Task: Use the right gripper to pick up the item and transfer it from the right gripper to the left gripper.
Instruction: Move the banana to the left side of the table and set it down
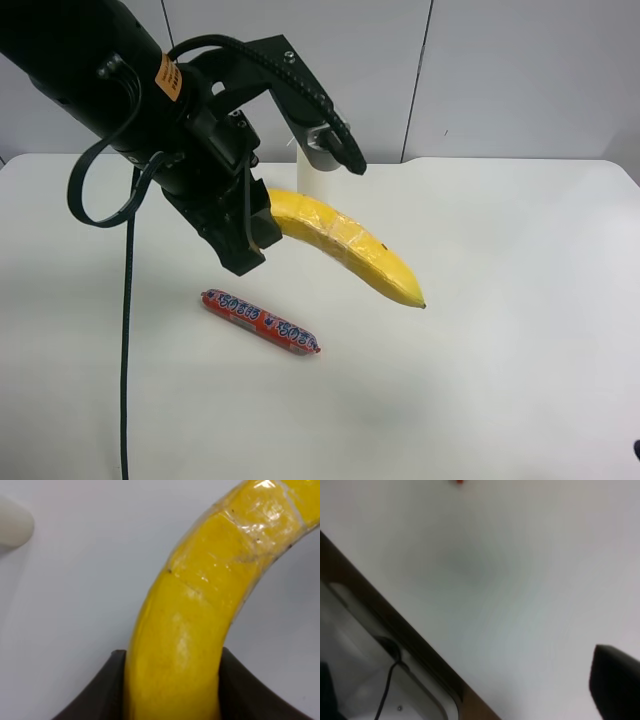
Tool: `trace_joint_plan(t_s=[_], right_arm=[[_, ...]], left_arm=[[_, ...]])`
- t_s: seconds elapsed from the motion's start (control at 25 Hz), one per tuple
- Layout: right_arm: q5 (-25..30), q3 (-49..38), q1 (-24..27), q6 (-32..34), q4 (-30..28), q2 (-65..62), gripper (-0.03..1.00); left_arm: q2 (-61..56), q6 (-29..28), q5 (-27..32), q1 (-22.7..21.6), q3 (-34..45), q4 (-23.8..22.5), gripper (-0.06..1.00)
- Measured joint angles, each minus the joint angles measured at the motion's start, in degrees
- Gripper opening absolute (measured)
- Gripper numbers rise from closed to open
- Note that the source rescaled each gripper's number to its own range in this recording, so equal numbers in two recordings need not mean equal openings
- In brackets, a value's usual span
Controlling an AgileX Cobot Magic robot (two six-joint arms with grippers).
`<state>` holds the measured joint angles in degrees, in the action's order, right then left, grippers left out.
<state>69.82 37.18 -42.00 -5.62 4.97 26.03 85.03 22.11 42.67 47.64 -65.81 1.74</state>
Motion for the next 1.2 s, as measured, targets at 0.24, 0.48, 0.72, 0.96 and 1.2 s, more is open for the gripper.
trace_joint_plan(t_s=[0.24,0.48,0.72,0.96,1.2], right_arm=[[-4.13,-6.04,0.0,5.62,-4.97,-7.79,1.0],[-8.25,-7.58,0.0,6.35,-5.67,-8.66,1.0],[-8.43,-7.78,0.0,6.42,-5.67,-8.66,1.0],[-8.43,-7.78,0.06,6.52,-5.56,-9.04,1.0],[-8.68,-7.78,10.2,6.52,-4.37,-15.77,1.0]], left_arm=[[0.0,0.0,0.0,0.0,0.0,0.06,0.02],[0.0,0.0,0.0,0.0,0.0,0.08,0.02],[0.0,0.0,0.0,0.0,0.0,0.13,0.02],[0.0,0.0,-0.05,0.0,0.0,0.15,0.02],[0.0,0.0,-0.2,0.0,0.0,0.15,0.02]])
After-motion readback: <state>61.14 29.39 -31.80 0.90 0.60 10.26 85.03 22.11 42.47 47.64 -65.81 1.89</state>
